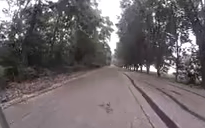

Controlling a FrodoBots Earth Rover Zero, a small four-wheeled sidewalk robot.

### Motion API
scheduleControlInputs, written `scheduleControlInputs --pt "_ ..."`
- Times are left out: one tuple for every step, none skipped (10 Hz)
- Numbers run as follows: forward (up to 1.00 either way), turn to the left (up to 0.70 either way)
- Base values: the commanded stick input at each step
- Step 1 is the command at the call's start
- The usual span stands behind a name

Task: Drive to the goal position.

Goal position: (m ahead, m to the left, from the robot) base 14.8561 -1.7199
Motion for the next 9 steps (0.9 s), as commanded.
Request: scheduleControlInputs --pt "0.70 0.00" --pt "0.70 0.00" --pt "0.70 0.00" --pt "0.70 0.00" --pt "0.70 0.00" --pt "0.70 0.00" --pt "0.70 0.00" --pt "0.70 0.00" --pt "0.70 0.00"
